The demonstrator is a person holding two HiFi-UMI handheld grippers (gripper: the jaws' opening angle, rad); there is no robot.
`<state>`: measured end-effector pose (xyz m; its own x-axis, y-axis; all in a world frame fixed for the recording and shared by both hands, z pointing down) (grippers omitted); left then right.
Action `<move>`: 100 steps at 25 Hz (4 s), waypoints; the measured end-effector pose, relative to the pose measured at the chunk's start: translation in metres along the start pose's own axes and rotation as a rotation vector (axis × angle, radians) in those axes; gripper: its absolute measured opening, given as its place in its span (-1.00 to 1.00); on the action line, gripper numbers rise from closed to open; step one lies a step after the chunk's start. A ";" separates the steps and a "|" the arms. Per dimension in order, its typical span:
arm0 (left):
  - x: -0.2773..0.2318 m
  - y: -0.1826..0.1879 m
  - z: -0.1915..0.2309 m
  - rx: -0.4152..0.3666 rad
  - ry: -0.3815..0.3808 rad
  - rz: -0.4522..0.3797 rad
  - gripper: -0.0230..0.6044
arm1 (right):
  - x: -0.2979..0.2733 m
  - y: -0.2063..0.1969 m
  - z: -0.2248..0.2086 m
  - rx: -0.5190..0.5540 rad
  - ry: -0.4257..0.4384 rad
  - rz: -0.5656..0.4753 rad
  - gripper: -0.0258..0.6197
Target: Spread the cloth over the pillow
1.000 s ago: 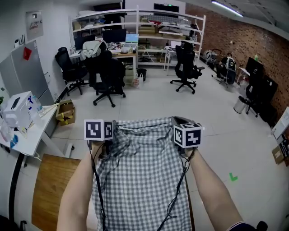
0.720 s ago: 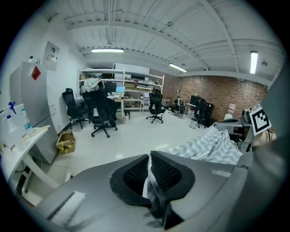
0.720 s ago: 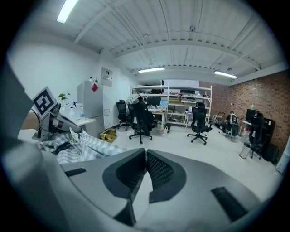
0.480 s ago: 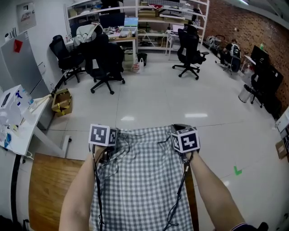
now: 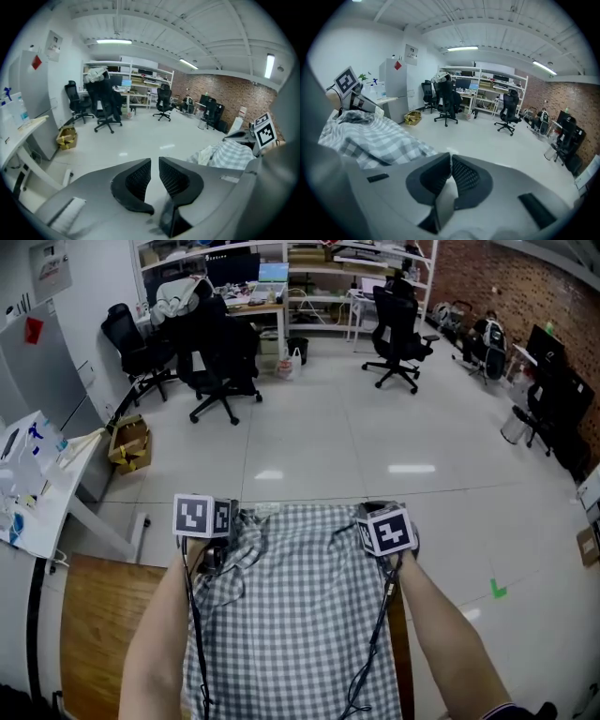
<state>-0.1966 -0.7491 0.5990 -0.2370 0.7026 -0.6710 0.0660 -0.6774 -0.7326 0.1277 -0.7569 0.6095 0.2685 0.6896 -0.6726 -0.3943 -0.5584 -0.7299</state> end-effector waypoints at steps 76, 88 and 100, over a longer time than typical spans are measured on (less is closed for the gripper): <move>0.241 -0.042 -0.069 0.040 0.070 -0.183 -0.69 | 0.298 0.010 0.117 -0.145 0.017 -0.421 -0.81; 0.360 -0.085 -0.200 -0.085 -0.148 -0.343 -0.76 | 0.393 -0.035 0.180 -0.130 0.038 -0.497 -0.92; 0.425 -0.192 -0.272 -0.024 -0.171 -0.459 -0.91 | 0.467 -0.096 0.248 -0.026 0.197 -0.616 -0.91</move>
<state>-0.0467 -0.2612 0.4232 -0.4027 0.8801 -0.2514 -0.0611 -0.2999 -0.9520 0.0733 -0.2665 0.3958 0.5958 0.7912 -0.1379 -0.0958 -0.1005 -0.9903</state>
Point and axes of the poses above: the fingertips, and each gripper's own axes: x backward along the fingers, z to its left, y out of its top, the point moved 2 cm from there along x, backward along the fingers, and after that the axes turned 3 degrees about y, right-handed, at the moved point
